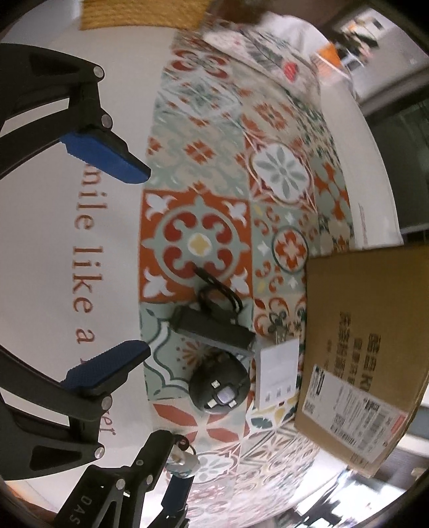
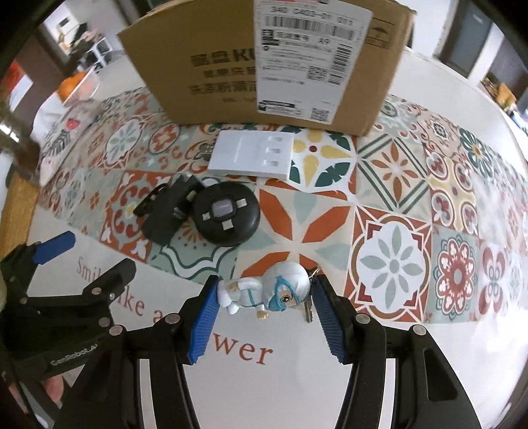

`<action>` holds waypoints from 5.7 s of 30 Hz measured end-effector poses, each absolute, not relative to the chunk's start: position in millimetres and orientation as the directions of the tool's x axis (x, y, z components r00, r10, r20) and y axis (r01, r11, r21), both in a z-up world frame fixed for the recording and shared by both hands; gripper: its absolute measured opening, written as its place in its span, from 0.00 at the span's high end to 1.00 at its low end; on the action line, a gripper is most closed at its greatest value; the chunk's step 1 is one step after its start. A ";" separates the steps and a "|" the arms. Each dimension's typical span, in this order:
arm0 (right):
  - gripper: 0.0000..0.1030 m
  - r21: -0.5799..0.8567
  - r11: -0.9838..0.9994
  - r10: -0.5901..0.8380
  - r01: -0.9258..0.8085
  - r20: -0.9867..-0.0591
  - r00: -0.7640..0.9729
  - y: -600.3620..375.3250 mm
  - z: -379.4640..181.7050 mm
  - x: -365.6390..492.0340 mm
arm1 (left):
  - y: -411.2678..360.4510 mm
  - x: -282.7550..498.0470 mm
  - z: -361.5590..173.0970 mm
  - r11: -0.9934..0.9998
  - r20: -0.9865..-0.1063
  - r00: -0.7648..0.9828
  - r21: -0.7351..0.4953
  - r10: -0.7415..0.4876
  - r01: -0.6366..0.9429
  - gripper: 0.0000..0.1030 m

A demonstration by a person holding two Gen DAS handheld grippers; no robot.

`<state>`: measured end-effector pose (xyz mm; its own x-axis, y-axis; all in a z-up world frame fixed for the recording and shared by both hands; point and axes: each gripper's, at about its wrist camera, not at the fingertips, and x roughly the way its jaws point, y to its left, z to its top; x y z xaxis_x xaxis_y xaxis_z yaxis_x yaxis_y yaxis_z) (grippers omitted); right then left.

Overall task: Organize rigid objects
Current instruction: 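Grasp the black clip-like device with the left tool while the right tool holds the figurine, then carry the figurine and black device with both tools over the box, then open the left tool to drop the black device into the box, then open the right tool to drop the figurine into the box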

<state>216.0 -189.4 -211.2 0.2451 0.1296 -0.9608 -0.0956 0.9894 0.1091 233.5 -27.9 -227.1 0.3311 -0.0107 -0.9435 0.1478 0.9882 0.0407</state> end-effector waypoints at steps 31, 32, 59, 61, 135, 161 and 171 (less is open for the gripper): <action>0.45 0.148 0.988 0.134 0.046 -0.966 0.220 -202.9 -232.0 244.2 | -66.8 306.7 -260.6 0.958 -0.949 0.272 -0.080 -0.158 0.277 0.57; 0.45 0.149 0.988 0.135 0.045 -0.966 0.220 -202.3 -231.4 244.1 | -66.2 305.3 -260.4 0.958 -0.948 0.276 -0.082 -0.160 0.275 0.60; 0.45 0.184 0.983 0.177 -0.013 -0.918 0.354 -196.9 -167.5 218.2 | -25.4 228.1 -181.0 0.972 -0.890 0.421 -0.087 -0.175 0.219 0.66; 0.45 0.186 0.982 0.179 -0.017 -0.909 0.377 -197.9 -157.8 217.4 | -30.0 233.3 -171.8 0.971 -0.881 0.436 -0.091 -0.183 0.222 0.66; 0.45 0.232 0.968 0.247 -0.095 -0.821 0.515 -217.5 -66.9 384.6 | -67.0 402.4 -59.2 0.976 -0.834 0.542 0.021 -0.103 0.219 0.54; 0.26 0.107 0.994 0.109 -0.037 -0.810 0.576 -200.1 -50.6 332.5 | -22.0 338.6 -40.0 0.996 -0.786 0.618 0.070 0.019 0.058 0.09; 0.25 0.094 0.994 0.108 -0.056 -0.792 0.601 -189.8 -48.1 298.1 | -9.3 305.8 -43.0 0.998 -0.784 0.621 0.061 0.027 0.034 0.03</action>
